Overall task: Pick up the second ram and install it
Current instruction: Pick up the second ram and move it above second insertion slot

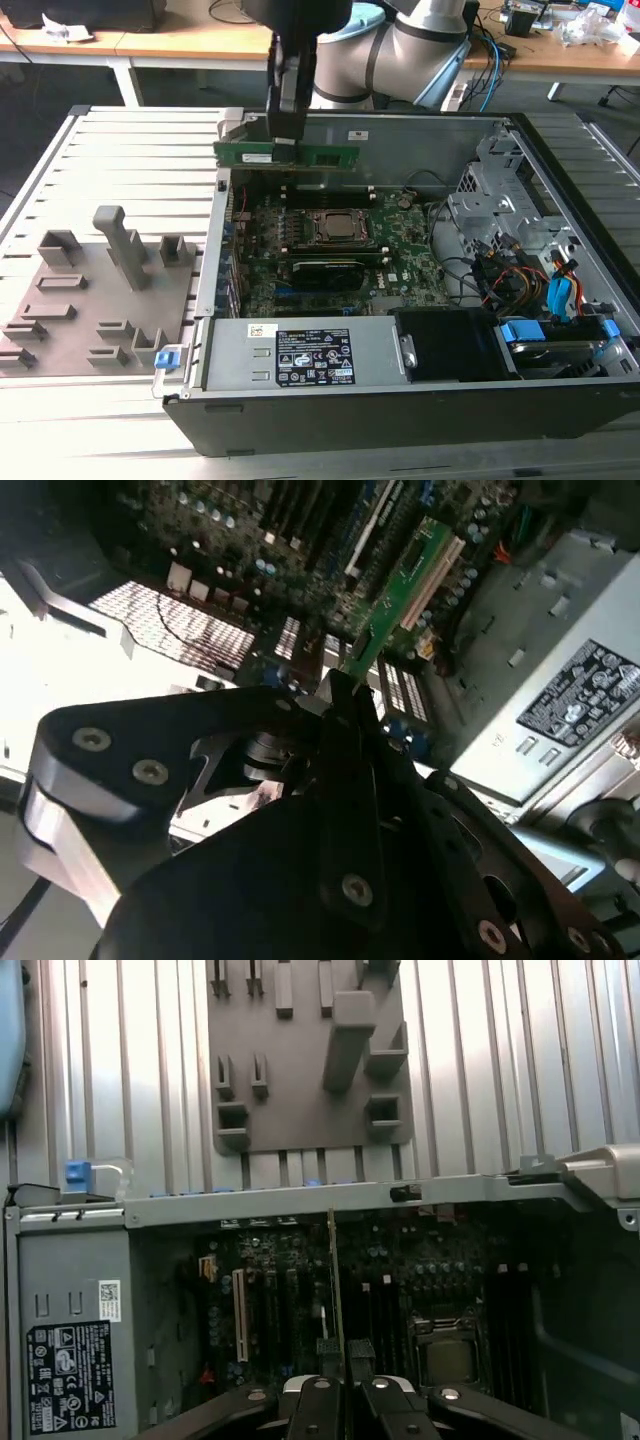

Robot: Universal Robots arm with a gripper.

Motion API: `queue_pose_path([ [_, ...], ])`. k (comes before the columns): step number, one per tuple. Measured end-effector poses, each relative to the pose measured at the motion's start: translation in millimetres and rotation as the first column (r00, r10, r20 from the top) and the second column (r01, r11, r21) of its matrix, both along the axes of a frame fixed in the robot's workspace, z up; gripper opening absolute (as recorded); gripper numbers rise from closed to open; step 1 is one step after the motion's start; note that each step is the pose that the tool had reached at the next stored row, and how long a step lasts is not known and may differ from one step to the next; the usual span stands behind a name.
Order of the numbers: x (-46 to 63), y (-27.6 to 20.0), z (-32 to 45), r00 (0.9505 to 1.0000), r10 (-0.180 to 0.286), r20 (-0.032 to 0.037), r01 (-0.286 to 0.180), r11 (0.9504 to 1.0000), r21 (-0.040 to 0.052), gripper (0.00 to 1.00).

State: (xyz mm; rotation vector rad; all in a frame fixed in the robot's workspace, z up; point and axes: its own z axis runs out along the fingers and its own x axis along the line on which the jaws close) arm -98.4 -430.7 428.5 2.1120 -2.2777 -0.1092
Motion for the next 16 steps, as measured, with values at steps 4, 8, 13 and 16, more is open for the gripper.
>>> queue_pose_path([
  [4,7.6,17.8,-2.3,1.0000,0.000,0.0000,0.000,1.0000,0.0001,0.14],
  [8,22.1,43.1,-6.1,1.0000,0.000,-0.0010,0.000,1.0000,0.0002,0.14],
  [13,37.9,52.2,-9.1,1.0000,0.000,-0.0039,0.000,1.0000,0.0001,0.14],
  [16,51.3,56.4,-11.2,1.0000,0.000,-0.0066,0.000,1.0000,0.0000,0.14],
])
